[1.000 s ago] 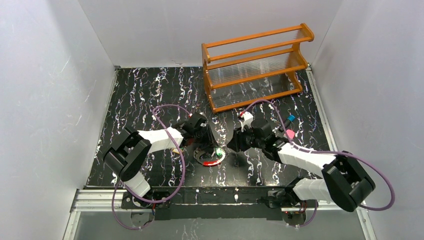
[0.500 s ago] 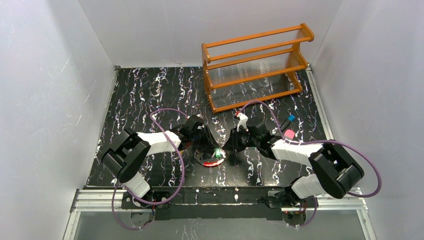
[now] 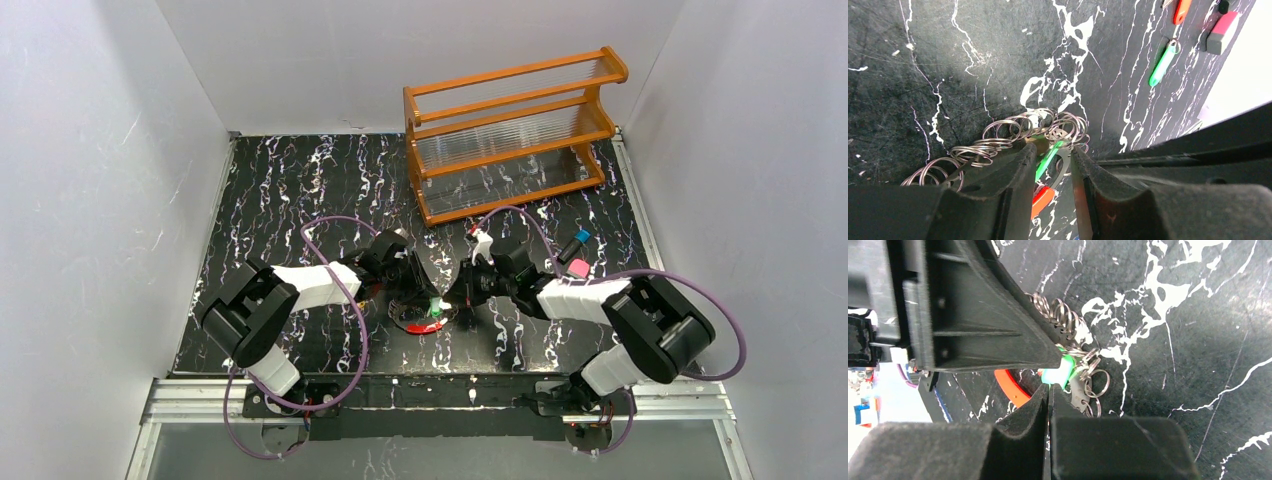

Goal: Remove the keys from the keyring

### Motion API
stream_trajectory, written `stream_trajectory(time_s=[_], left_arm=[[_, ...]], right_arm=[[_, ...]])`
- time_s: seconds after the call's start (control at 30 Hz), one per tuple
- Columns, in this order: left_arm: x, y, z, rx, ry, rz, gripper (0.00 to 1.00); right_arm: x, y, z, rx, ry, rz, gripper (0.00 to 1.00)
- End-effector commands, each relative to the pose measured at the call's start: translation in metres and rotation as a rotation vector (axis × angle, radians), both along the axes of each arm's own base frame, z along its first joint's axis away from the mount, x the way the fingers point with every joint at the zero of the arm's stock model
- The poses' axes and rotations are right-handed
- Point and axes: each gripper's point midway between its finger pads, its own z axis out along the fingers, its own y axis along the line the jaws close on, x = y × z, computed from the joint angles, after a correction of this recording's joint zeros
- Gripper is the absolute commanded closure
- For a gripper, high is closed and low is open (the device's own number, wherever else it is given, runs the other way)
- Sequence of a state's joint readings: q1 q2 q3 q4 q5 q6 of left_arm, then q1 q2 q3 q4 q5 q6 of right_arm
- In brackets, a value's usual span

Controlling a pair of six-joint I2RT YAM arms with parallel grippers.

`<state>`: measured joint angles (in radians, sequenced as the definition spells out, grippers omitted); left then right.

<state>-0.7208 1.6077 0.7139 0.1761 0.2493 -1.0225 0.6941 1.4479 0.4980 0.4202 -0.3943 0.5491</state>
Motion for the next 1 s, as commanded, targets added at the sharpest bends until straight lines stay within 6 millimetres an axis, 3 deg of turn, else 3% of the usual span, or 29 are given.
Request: stream_trajectory(time_s=[0.0,0.37,0.63,0.87,0.97], left_arm=[[-0.005,0.004,0.011,-0.005,-0.023,-0.031,0.7],[-0.008,0.004,0.006,0.019,-0.048,-0.103,0.7],[-0.011,0.008,-0.009,0.049,-0.041,-0.118,0.7],[-0.014,-0.02,0.01,-0.045,-0.112,-0.173,0.7],[-0.014,-0.023,0.017,-0.057,-0.137,-0.184,0.74]], right_arm=[[-0.002,0.006,-0.005,0.041,0.029,0.011,0.91],[-0.002,0.005,-0.029,0.026,0.065,-0.006,0.92],[-0.004,0.004,-0.043,0.013,0.098,-0.009,0.92],[-0.006,0.007,-0.046,0.029,0.111,0.003,0.92],[-0.007,0.007,-0.044,0.04,0.105,0.003,0.92]])
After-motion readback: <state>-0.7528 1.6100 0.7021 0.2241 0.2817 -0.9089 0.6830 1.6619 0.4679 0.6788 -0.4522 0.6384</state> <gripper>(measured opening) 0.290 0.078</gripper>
